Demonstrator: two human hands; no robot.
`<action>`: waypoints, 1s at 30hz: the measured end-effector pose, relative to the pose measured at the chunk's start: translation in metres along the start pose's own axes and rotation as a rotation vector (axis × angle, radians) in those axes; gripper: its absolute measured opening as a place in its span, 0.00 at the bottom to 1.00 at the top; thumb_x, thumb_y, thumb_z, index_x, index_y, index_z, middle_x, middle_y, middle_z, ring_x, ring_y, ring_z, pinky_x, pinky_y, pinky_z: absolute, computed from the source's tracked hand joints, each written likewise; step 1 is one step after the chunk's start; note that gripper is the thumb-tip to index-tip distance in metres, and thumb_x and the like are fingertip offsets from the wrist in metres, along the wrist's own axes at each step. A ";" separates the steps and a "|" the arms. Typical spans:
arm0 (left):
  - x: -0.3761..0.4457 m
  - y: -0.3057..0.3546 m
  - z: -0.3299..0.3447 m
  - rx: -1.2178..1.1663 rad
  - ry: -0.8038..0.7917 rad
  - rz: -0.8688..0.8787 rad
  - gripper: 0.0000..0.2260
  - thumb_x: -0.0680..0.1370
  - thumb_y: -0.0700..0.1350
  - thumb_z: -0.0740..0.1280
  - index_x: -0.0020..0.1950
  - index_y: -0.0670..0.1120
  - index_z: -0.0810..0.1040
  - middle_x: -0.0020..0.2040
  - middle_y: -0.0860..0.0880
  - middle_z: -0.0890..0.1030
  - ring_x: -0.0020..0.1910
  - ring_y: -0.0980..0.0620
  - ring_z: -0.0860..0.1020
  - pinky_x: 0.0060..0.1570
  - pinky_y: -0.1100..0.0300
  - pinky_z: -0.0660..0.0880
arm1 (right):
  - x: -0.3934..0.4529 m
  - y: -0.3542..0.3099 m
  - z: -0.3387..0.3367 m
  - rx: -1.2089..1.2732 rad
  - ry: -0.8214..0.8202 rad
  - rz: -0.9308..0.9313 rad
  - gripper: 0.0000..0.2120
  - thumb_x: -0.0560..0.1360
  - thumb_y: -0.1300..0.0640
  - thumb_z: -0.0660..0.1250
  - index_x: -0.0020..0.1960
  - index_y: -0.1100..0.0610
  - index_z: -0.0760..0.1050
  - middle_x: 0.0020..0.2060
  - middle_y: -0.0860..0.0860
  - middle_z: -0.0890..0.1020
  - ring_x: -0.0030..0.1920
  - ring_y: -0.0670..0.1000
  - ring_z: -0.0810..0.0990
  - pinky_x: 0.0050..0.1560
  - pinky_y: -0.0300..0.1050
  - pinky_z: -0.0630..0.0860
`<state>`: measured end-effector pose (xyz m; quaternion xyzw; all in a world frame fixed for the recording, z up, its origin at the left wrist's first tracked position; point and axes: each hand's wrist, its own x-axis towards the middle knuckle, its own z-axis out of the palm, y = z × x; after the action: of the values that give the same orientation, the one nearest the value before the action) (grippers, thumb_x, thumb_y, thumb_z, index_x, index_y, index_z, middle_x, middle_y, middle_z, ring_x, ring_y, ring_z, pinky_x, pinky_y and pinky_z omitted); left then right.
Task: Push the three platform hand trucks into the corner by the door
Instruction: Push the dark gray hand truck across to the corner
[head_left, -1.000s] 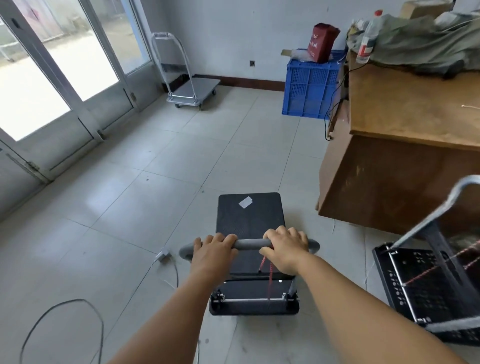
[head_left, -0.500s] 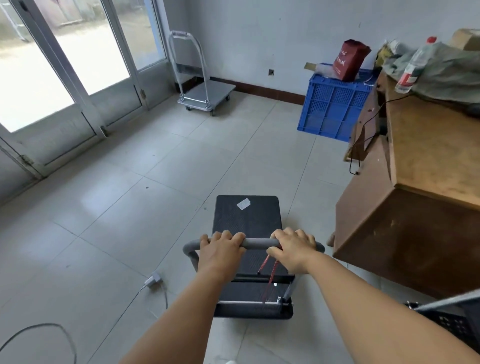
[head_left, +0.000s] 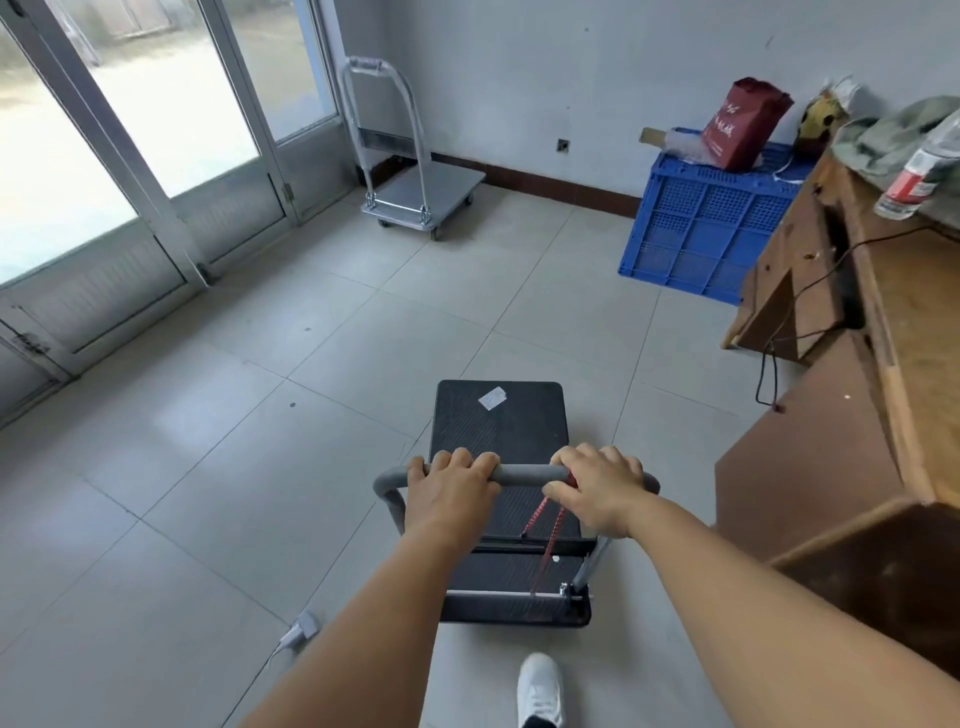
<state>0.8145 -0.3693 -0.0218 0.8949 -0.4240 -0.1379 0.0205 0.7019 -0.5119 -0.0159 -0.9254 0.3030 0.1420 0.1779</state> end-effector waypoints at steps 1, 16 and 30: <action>0.015 -0.004 -0.004 0.007 0.000 0.000 0.15 0.82 0.50 0.51 0.68 0.56 0.63 0.62 0.50 0.72 0.63 0.48 0.68 0.68 0.47 0.55 | 0.016 0.000 -0.005 -0.001 0.008 -0.008 0.15 0.78 0.42 0.56 0.61 0.46 0.69 0.60 0.48 0.73 0.62 0.55 0.68 0.64 0.52 0.60; 0.235 -0.044 -0.063 -0.005 -0.013 -0.089 0.14 0.82 0.51 0.51 0.67 0.57 0.64 0.61 0.52 0.72 0.63 0.48 0.67 0.68 0.48 0.54 | 0.239 0.001 -0.094 -0.013 0.029 -0.087 0.14 0.79 0.42 0.55 0.60 0.46 0.68 0.60 0.48 0.73 0.61 0.54 0.68 0.62 0.50 0.60; 0.451 -0.115 -0.124 -0.001 -0.031 -0.005 0.14 0.81 0.49 0.52 0.68 0.56 0.64 0.62 0.50 0.72 0.63 0.46 0.67 0.69 0.47 0.54 | 0.444 -0.030 -0.161 -0.036 0.083 0.011 0.12 0.80 0.44 0.53 0.60 0.47 0.66 0.59 0.47 0.72 0.62 0.53 0.68 0.64 0.49 0.58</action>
<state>1.2053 -0.6508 -0.0240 0.8936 -0.4220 -0.1521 0.0138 1.0899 -0.7823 -0.0291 -0.9319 0.3127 0.1097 0.1477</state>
